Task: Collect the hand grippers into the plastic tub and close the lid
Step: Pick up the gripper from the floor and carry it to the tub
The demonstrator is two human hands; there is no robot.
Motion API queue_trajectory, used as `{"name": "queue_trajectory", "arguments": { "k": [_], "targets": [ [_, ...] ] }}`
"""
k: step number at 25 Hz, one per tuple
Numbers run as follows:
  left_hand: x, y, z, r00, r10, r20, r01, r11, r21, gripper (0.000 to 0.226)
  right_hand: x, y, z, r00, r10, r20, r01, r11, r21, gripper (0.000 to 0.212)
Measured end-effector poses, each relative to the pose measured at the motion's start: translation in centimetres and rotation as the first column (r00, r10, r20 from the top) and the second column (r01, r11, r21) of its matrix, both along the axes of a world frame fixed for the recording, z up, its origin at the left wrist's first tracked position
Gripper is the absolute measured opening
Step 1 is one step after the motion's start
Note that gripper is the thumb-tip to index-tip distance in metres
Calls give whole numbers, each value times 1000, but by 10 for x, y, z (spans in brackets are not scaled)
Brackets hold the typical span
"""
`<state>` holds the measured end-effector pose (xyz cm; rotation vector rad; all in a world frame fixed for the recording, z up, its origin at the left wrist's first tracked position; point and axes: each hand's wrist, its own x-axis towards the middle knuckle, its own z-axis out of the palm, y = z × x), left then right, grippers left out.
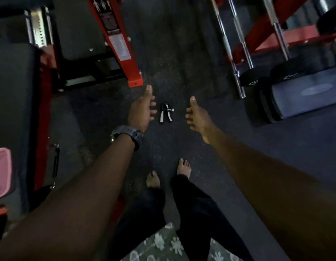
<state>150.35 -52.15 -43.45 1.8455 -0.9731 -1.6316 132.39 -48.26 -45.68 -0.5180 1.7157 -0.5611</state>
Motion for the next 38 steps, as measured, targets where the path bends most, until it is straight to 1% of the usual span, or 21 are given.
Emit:
{"name": "queue_trajectory", "arguments": {
  "k": [3, 6, 10, 14, 16, 18, 21, 22, 23, 24, 25, 26, 27, 28, 29, 30, 32, 33, 34, 36, 38],
  "targets": [
    [-6, -45, -69, 1000, 14, -8, -13, 999, 50, 67, -1, -34, -63, 1000, -8, 12, 7, 997, 72, 55],
    [-14, -81, -146, 1000, -10, -24, 12, 996, 90, 69, -6, -61, -139, 999, -17, -40, 20, 996, 85, 57],
    [-22, -110, -245, 999, -37, -22, 40, 990, 139, 64, -5, -82, -238, 997, -65, -46, 70, 990, 124, 57],
    [-29, -131, -347, 999, -13, 52, 7, 995, 104, 64, -12, -100, -330, 998, -8, -54, 16, 989, 145, 57],
    [-38, -134, -390, 999, -7, 54, 0, 993, 117, 62, -16, -109, -366, 999, 4, -40, 2, 989, 146, 58],
    [-56, -135, -438, 993, -77, 93, 67, 992, 104, 54, -20, -117, -406, 999, 11, -43, -4, 989, 146, 67],
    [-74, -128, -499, 953, -210, 220, 190, 976, 108, 38, -20, -121, -458, 998, 43, -50, -33, 983, 182, 103],
    [-76, -124, -521, 917, -253, 308, 222, 966, 133, 35, -21, -121, -474, 998, 43, -50, -33, 983, 179, 107],
    [-77, -121, -541, 853, -314, 416, 263, 949, 175, 44, -21, -121, -486, 998, 37, -43, -29, 984, 173, 104],
    [-77, -118, -555, 760, -389, 521, 311, 921, 235, 60, -20, -121, -495, 999, 29, -29, -23, 986, 165, 98],
    [-79, -116, -568, 666, -453, 593, 334, 892, 305, 80, -21, -122, -505, 1000, 24, -17, -21, 988, 151, 92],
    [-80, -116, -580, 598, -499, 627, 335, 866, 370, 97, -22, -122, -513, 999, 36, -10, -34, 990, 140, 88],
    [-82, -116, -589, 562, -531, 634, 332, 847, 415, 110, -23, -123, -520, 998, 59, -11, -57, 989, 137, 86],
    [-86, -117, -597, 557, -538, 633, 319, 842, 435, 116, -24, -124, -522, 996, 88, -18, -84, 987, 136, 84],
    [-91, -117, -606, 567, -515, 643, 302, 856, 420, 115, -24, -125, -522, 993, 111, -30, -106, 985, 135, 83],
    [-97, -118, -617, 567, -488, 664, 285, 872, 397, 109, -26, -126, -521, 991, 127, -42, -121, 984, 132, 81],
    [-104, -117, -636, 488, -484, 727, 273, 875, 400, 93, -27, -127, -517, 990, 137, -39, -131, 984, 124, 79],
    [-106, -118, -638, 452, -509, 733, 278, 861, 426, 90, -29, -127, -515, 989, 143, -41, -137, 984, 112, 78],
    [-107, -120, -640, 435, -530, 728, 280, 848, 450, 92, -32, -127, -512, 988, 148, -47, -143, 985, 97, 77],
    [-109, -124, -632, 512, -519, 684, 238, 851, 468, 102, -38, -134, -509, 988, 140, -60, -134, 987, 83, 77],
    [-107, -131, -609, 581, -507, 636, 236, 853, 465, 106, -46, -140, -498, 987, 138, -85, -131, 988, 85, 80]
  ]
}}
